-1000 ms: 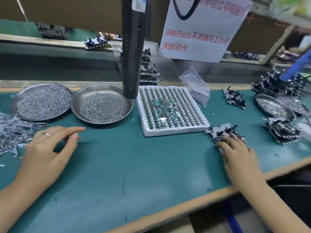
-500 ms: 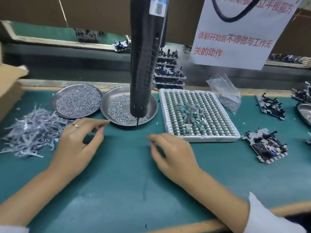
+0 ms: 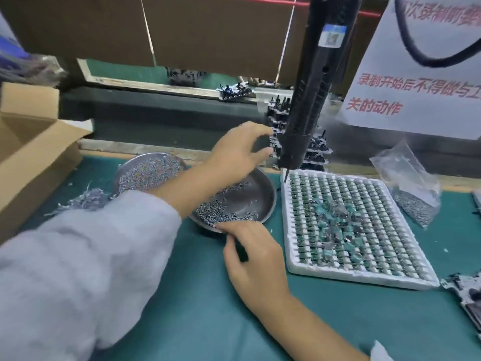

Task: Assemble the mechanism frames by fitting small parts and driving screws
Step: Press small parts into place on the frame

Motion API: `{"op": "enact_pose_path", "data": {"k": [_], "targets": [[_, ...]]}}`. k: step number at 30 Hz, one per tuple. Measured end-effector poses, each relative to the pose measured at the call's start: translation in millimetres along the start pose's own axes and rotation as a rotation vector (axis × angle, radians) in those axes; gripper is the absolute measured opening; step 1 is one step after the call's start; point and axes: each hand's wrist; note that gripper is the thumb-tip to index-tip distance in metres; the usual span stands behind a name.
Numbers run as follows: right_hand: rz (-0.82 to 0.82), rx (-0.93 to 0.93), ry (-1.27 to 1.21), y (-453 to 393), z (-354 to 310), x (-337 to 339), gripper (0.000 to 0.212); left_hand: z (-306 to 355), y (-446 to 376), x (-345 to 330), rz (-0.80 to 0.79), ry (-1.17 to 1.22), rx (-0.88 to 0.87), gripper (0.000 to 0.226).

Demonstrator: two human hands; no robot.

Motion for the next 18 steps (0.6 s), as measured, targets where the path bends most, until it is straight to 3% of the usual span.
{"op": "enact_pose_path", "data": {"k": [2,6,10,15,18], "targets": [[0.03,-0.072,-0.043,-1,2,0,0.026,11,-24,-19,-0.093,-0.033,0.001,0.04],[0.061,-0.24,-0.169,-3,9,2,0.028,26,-48,-45,-0.181,-0.072,0.025,0.01],[0.052,-0.273,-0.204,-4,8,1,0.029,31,-53,-52,-0.071,-0.154,0.075,0.009],[0.082,-0.273,-0.202,-4,8,0,0.029,37,-41,-37,0.079,-0.07,0.132,0.006],[0.11,-0.279,-0.213,-5,6,1,0.034,33,-25,-4,0.177,0.08,0.203,0.027]]}}
Point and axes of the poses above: each hand's wrist, its own y-axis away from the middle knuckle, its own x-axis out of the back of the hand, z = x × y, and after that the axes turned 8 degrees about x, right-handed
